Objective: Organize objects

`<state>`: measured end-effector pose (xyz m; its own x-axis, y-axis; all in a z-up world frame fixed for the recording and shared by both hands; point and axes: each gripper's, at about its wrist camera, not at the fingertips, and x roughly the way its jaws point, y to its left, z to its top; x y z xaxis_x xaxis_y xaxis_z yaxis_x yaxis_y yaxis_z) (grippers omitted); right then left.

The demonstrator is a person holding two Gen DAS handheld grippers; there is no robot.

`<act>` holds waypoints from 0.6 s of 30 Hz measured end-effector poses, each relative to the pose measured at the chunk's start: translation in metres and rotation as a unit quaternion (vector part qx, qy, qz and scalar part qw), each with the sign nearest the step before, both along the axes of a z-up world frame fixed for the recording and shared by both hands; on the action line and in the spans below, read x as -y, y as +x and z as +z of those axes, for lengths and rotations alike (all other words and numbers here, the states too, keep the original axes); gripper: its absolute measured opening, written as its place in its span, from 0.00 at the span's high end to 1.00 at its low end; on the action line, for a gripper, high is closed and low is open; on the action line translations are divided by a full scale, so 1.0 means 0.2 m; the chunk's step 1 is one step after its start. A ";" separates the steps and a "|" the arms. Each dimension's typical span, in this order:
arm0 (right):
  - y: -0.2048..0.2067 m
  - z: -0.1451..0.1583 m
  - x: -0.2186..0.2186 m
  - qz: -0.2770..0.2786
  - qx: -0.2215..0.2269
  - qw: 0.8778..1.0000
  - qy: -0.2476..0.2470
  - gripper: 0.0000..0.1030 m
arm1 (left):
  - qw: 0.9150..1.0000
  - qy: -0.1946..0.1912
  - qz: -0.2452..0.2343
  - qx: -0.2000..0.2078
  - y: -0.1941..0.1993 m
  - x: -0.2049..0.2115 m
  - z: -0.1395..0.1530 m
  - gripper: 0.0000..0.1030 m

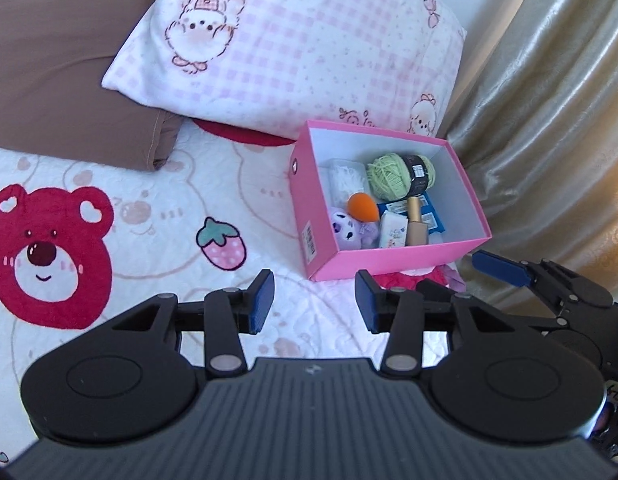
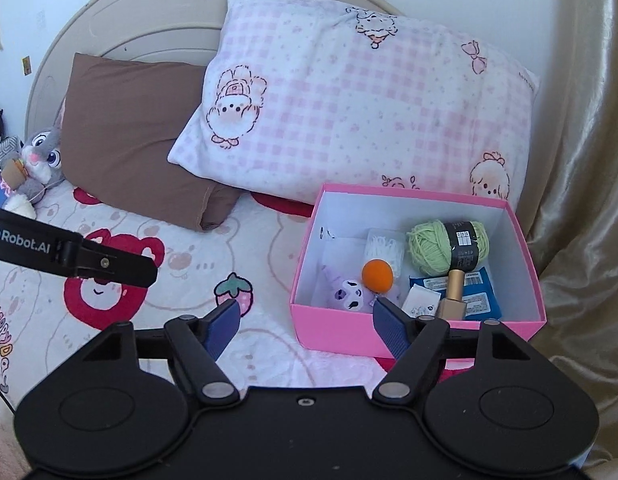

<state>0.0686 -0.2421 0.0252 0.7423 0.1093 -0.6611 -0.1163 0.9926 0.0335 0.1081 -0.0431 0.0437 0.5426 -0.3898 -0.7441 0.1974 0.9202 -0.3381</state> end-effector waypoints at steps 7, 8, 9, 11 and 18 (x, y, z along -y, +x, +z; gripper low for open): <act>0.01 -0.01 -0.01 -0.018 -0.008 1.000 -0.002 0.18 | 1.000 0.025 0.017 -0.004 0.01 -0.04 -0.10 0.53; 0.01 -0.02 -0.02 -0.021 -0.010 1.000 -0.005 0.17 | 0.999 0.028 0.022 -0.002 0.02 -0.05 -0.11 0.51; 0.02 -0.02 -0.02 -0.023 -0.013 1.000 -0.008 0.17 | 0.999 0.033 0.028 0.000 0.02 -0.06 -0.12 0.49; 0.03 -0.03 -0.03 -0.030 -0.020 0.999 -0.013 0.11 | 0.998 0.041 0.038 -0.004 0.03 -0.08 -0.15 0.46; 0.07 -0.07 -0.07 -0.050 -0.049 0.997 -0.022 0.10 | 0.995 0.085 0.056 -0.003 0.03 -0.13 -0.17 0.33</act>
<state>0.0828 -0.2277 0.0111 0.6794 0.0082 -0.7337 -0.0154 0.9999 -0.0031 0.1151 -0.0161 0.0090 0.5711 -0.1949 -0.7974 0.0879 0.9803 -0.1766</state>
